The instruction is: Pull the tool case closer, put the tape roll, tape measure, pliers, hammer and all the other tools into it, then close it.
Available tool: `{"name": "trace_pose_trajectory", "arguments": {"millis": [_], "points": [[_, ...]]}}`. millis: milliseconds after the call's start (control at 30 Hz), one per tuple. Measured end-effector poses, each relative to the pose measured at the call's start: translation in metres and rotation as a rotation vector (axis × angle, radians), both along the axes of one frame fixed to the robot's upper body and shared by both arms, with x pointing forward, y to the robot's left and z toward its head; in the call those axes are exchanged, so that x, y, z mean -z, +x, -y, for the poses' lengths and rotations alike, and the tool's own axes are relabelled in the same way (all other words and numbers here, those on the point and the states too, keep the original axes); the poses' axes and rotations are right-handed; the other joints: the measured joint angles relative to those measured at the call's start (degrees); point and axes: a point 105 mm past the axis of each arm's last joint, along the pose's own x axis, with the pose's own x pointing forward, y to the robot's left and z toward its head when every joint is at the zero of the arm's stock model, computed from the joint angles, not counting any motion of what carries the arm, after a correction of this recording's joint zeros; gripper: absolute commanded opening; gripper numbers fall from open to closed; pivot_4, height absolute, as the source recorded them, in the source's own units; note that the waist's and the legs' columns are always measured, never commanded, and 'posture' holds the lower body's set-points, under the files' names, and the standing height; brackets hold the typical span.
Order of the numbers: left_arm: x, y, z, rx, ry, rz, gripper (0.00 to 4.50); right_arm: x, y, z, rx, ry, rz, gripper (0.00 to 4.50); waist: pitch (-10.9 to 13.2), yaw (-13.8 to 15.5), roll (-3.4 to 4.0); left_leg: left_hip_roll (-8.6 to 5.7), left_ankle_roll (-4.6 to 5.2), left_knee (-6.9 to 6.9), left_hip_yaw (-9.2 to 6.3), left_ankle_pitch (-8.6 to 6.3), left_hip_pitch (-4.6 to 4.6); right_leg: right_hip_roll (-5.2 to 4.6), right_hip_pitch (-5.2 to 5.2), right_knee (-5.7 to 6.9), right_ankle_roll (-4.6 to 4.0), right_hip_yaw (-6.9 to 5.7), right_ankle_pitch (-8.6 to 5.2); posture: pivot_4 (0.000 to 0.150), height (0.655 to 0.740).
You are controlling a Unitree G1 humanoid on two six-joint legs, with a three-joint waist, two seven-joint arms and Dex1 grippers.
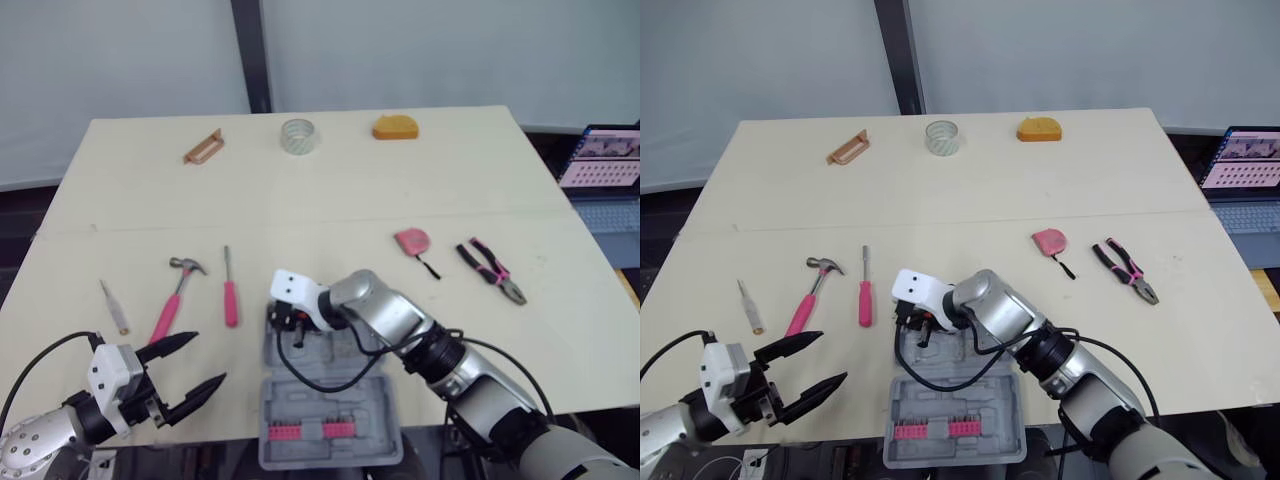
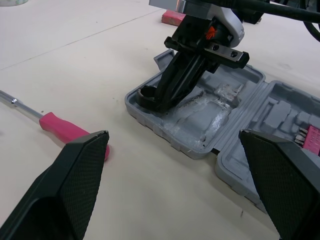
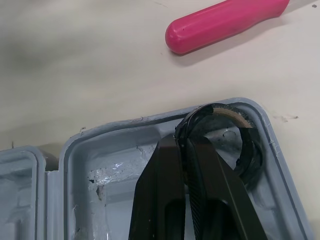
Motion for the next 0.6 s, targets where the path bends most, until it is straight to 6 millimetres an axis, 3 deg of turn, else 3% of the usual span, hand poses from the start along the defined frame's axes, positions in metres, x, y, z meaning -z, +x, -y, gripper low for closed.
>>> {"name": "trace_pose_trajectory", "arguments": {"millis": [567,600], "points": [[0.0001,-0.0006,0.0044,0.011,-0.005,0.002,4.5,0.0035,0.0053,0.0013,0.005,-0.014,0.023,0.06,0.0,0.0,0.0,0.01,0.0,0.0,0.02,0.0,0.0,0.0,-0.01,-0.01,0.0,0.0,0.0,0.15,0.74],[0.0001,-0.0006,0.0044,0.01,-0.005,0.002,4.5,0.0035,0.0053,0.0013,0.005,-0.014,0.023,0.37,0.0,0.0,0.0,0.0,0.0,0.0,0.02,0.0,0.0,0.0,-0.01,-0.01,0.0,0.0,0.0,0.15,0.74]]}}
